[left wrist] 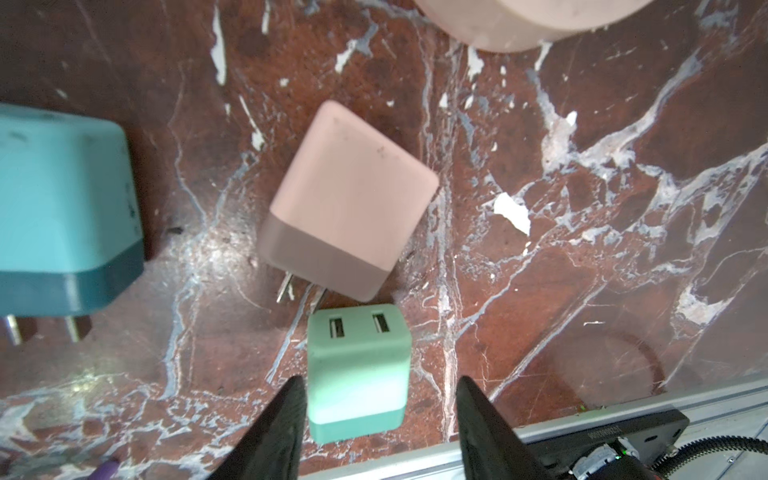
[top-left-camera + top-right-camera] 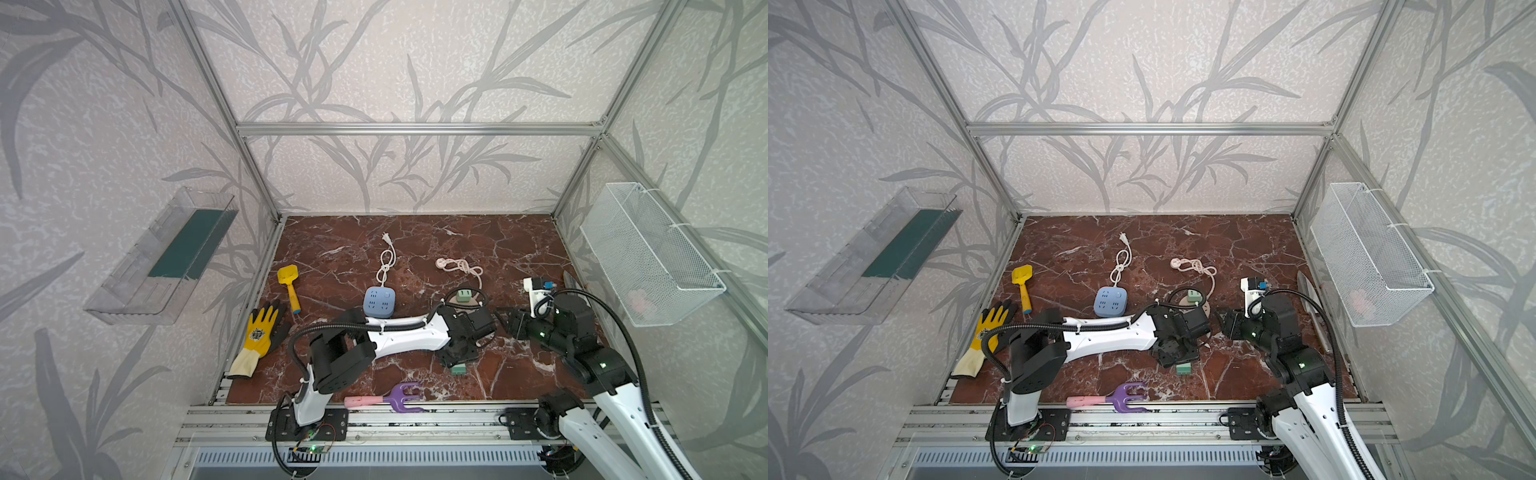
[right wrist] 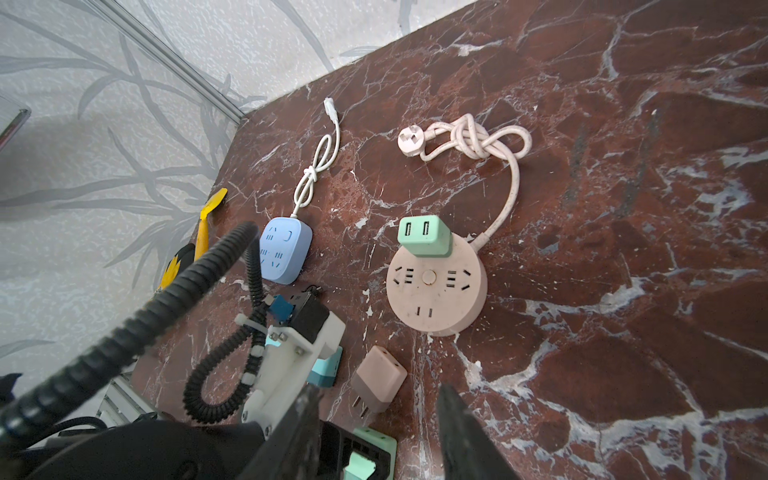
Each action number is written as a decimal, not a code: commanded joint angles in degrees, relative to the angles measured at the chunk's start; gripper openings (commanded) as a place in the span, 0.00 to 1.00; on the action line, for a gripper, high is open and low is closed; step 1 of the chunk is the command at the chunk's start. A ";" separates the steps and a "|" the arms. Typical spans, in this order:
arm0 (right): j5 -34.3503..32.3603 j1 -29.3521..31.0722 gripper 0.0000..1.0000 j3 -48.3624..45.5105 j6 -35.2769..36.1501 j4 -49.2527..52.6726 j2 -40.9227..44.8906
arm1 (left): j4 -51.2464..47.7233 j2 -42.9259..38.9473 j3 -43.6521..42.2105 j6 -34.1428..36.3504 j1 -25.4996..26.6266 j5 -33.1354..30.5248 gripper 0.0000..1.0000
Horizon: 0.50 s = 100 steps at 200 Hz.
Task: Insert the plug
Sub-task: 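Close the left gripper on the light green adapter and lift it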
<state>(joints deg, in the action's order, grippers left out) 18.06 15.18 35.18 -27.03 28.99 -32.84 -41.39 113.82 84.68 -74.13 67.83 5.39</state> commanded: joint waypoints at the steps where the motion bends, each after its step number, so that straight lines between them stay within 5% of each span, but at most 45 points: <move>1: 0.47 -0.36 0.47 0.32 -0.92 0.02 0.85 | -5.67 2.21 1.55 4.01 0.11 -0.87 0.58; 100: 0.30 -0.41 0.47 0.25 -1.10 -0.34 1.03 | -7.83 5.27 4.61 5.13 1.07 -0.73 0.53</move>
<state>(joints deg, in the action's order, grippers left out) 18.06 14.98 35.18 -27.68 28.97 -32.18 -45.98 118.32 87.24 -69.60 68.12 5.87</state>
